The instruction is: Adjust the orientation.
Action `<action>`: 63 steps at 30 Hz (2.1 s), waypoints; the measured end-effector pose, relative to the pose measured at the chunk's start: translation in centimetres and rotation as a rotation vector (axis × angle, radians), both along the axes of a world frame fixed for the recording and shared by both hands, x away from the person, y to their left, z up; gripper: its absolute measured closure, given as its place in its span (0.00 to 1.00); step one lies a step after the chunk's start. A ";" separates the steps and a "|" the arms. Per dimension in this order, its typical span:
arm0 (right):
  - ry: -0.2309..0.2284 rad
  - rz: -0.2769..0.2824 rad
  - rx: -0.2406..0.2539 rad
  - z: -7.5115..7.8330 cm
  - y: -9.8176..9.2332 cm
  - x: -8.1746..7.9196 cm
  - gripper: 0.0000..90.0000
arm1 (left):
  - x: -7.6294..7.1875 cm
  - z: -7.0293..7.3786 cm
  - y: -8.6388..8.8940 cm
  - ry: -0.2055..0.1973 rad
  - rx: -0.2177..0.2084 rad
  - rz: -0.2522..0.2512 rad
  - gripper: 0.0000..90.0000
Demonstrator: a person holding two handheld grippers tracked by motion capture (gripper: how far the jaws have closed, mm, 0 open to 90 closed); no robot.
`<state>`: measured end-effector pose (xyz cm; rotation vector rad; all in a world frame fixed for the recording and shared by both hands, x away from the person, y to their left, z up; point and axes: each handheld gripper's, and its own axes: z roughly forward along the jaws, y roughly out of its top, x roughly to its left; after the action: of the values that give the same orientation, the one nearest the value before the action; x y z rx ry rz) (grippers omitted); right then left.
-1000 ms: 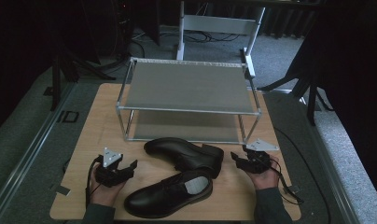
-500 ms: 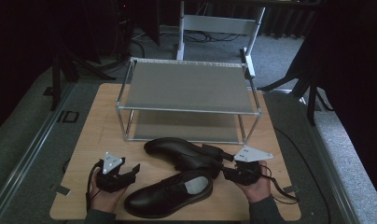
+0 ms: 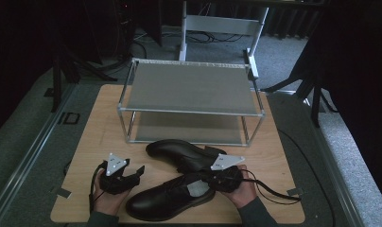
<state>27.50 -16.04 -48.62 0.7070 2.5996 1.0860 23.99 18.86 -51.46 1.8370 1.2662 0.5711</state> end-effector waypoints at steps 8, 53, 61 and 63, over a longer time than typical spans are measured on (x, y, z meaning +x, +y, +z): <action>-0.034 -0.036 -0.015 -0.1 -0.3 -0.8 0.87 | 0.0 0.2 0.1 -0.008 -0.005 0.002 0.41; -0.033 -0.156 -0.018 -0.8 -2.8 3.1 0.18 | -4.4 -1.6 -0.8 0.162 -0.115 -0.223 0.47; -0.025 -0.160 -0.016 -0.9 -2.9 3.5 0.15 | -2.9 -1.0 -1.8 0.138 -0.092 -0.251 0.49; -0.027 -0.159 -0.015 -0.9 -2.9 3.5 0.15 | -2.7 -0.8 -2.1 0.133 -0.076 -0.256 0.51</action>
<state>31.00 -18.91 -49.54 0.8722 2.4780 1.0195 21.30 16.78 -52.24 1.9602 1.0977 0.2617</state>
